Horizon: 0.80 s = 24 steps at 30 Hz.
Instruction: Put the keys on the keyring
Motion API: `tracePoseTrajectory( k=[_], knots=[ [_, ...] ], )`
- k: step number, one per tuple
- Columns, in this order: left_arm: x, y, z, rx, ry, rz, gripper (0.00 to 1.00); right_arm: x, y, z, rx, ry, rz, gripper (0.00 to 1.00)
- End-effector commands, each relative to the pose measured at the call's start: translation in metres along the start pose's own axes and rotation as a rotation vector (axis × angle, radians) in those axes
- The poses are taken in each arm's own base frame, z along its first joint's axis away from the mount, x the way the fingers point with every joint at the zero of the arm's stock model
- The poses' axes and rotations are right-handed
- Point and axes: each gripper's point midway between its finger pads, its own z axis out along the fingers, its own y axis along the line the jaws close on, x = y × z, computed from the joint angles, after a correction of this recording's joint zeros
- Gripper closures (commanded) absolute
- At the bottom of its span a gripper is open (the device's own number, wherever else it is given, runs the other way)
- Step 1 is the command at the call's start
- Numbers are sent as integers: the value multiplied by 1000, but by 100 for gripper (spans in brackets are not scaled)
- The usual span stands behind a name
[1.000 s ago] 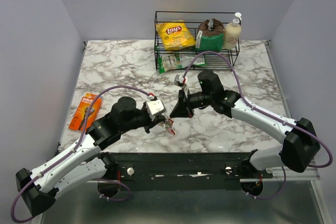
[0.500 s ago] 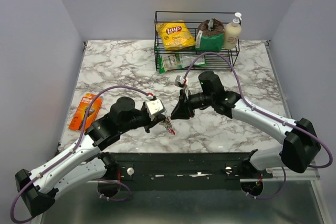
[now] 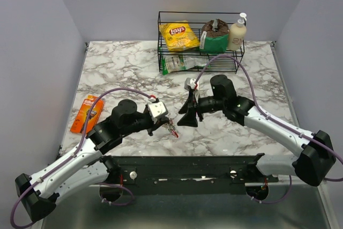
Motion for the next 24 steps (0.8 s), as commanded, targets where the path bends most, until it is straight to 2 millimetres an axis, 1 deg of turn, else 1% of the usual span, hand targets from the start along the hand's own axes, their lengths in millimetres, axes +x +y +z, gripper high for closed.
tracePoseTrajectory(
  k=[1,3,6,9,13,18,19,21,22,24],
  knots=[
    [-18,-7,-2,34,-88,38,100,-6,1,-8,22,-41,-89,26],
    [-22,-9,-3,46,-108,49,100,-13,5,-13,23,-68,-135,19],
    [-26,-14,-2,74,-136,64,100,-21,11,-19,24,-102,-186,14],
    [-28,-18,-2,101,-152,72,100,-29,13,-23,33,-132,-221,12],
    [-29,-22,0,126,-170,76,100,-40,17,-27,38,-156,-250,12],
    [-38,-26,-3,140,-227,86,100,-45,20,-31,37,-171,-272,12],
    [-35,-26,-3,140,-230,86,100,-47,23,-32,36,-178,-282,12],
    [-41,-27,-6,135,-267,93,100,-49,24,-35,43,-186,-292,12],
    [-38,-28,-6,138,-265,88,100,-50,25,-36,46,-190,-296,12],
    [-46,-28,-9,133,-306,97,100,-51,28,-39,46,-199,-309,12]
  ],
)
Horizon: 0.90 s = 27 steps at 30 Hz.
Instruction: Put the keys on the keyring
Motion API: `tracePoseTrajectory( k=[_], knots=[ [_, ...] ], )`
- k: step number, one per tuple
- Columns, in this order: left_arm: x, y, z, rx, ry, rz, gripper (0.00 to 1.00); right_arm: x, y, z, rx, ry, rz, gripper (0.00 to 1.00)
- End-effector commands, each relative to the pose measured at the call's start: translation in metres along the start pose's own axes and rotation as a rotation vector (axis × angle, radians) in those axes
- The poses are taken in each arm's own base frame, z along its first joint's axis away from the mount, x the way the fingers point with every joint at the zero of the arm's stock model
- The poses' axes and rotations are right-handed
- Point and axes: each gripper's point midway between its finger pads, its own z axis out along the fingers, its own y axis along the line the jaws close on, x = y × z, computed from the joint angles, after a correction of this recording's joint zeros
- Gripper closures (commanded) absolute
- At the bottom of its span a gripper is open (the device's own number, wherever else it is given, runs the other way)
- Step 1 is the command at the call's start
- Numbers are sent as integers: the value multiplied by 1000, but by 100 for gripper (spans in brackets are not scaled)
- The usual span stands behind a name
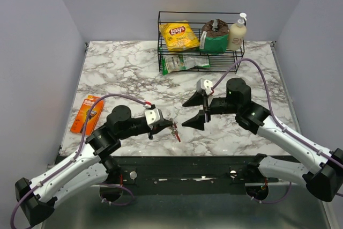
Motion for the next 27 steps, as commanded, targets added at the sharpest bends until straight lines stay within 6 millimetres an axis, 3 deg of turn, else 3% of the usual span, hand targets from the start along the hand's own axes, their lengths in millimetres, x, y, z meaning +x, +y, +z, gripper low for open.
tracePoseTrajectory(
  k=[1,18,27],
  knots=[
    [-32,-6,-3,24,-146,49,100,-15,-1,-8,29,-45,-72,12],
    [-47,-16,-10,51,-272,96,100,-15,26,0,-179,-44,-38,21],
    [-50,-19,-12,64,-309,103,100,-12,21,3,-163,-35,-24,28]
  ],
)
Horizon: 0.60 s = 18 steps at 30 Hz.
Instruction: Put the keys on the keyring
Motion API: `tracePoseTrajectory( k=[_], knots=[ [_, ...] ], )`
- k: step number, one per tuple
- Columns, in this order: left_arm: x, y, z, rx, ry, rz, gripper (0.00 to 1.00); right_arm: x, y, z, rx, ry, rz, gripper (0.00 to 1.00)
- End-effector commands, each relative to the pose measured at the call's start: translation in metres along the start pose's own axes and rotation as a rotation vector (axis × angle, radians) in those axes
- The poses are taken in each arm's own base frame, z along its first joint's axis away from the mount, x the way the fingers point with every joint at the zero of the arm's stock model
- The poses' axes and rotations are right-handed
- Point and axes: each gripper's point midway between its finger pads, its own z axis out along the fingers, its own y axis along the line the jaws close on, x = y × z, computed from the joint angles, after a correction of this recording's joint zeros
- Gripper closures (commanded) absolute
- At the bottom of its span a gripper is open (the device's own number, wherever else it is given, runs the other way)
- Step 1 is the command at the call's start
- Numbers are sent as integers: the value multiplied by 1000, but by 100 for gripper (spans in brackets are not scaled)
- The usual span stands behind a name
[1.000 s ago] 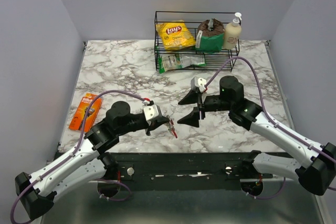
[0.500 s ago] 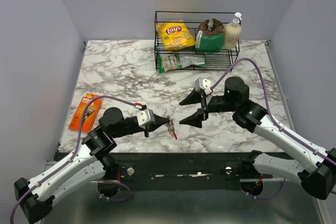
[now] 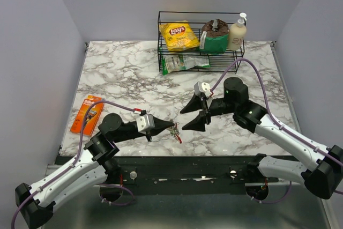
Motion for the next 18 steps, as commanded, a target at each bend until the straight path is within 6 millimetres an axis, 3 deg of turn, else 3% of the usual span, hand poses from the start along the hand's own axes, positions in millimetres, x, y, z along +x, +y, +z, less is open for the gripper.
tracePoseTrajectory(
  k=[1,11,18],
  knots=[
    [-24,-6,1,35,-93,37,100,-14,-1,1,-15,-26,-22,29],
    [-26,-7,1,39,-116,45,100,-12,-1,6,-54,-20,15,38],
    [-30,-7,2,41,-126,50,100,-8,-1,9,-69,-12,39,52]
  ],
)
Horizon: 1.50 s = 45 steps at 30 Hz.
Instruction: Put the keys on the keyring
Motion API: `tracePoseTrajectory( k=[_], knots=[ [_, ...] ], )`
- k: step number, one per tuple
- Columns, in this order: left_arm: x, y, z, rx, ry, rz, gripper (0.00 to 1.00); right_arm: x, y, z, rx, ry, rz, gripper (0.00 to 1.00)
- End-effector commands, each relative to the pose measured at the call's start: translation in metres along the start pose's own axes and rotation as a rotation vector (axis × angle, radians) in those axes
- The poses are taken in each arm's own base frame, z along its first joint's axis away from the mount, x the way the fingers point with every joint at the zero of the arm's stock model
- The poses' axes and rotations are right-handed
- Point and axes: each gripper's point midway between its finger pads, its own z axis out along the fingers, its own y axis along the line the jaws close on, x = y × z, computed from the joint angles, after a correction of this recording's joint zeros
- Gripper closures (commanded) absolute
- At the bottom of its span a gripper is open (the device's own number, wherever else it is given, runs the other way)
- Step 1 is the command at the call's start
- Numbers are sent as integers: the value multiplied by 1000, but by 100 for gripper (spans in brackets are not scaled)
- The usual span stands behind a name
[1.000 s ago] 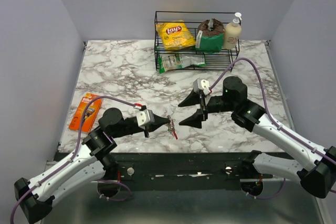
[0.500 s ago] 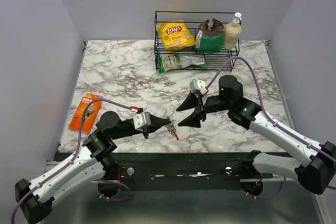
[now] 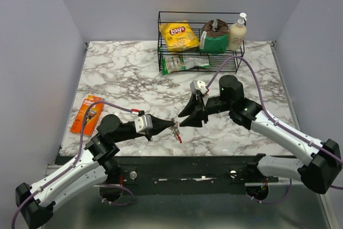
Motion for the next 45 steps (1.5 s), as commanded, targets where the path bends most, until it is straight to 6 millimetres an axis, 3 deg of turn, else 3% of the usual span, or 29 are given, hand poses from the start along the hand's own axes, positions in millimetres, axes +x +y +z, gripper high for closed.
tracePoseTrajectory(
  k=[1,11,16,26,32,34,35,36,38,41,43,45],
  knots=[
    [-18,-5,1,28,-69,35,100,-12,1,0,-23,-21,-12,53],
    [-16,-5,0,28,-62,32,100,-19,-2,2,-14,-45,-14,77],
    [-15,-5,0,25,-60,32,100,-17,-2,3,-18,-41,-6,99],
    [-12,-2,-2,3,-52,34,100,-10,-9,3,20,-29,14,99],
    [-1,14,-3,-95,-22,0,100,5,-37,0,189,5,61,85],
    [0,22,-3,-143,-41,-7,100,18,-52,-3,279,29,89,78],
    [13,21,-2,-145,-23,-39,100,23,-55,-4,296,39,100,75],
    [14,23,-1,-155,-37,-44,100,27,-58,-4,310,46,106,66],
    [36,25,2,-170,5,-90,100,29,-57,-4,302,50,105,57],
    [47,22,7,-146,14,-111,100,29,-45,-4,239,59,77,40],
    [35,21,9,-129,-45,-87,100,23,-41,-6,230,49,31,31],
    [29,17,9,-109,-72,-66,100,20,-41,-8,230,45,5,30]
  ],
)
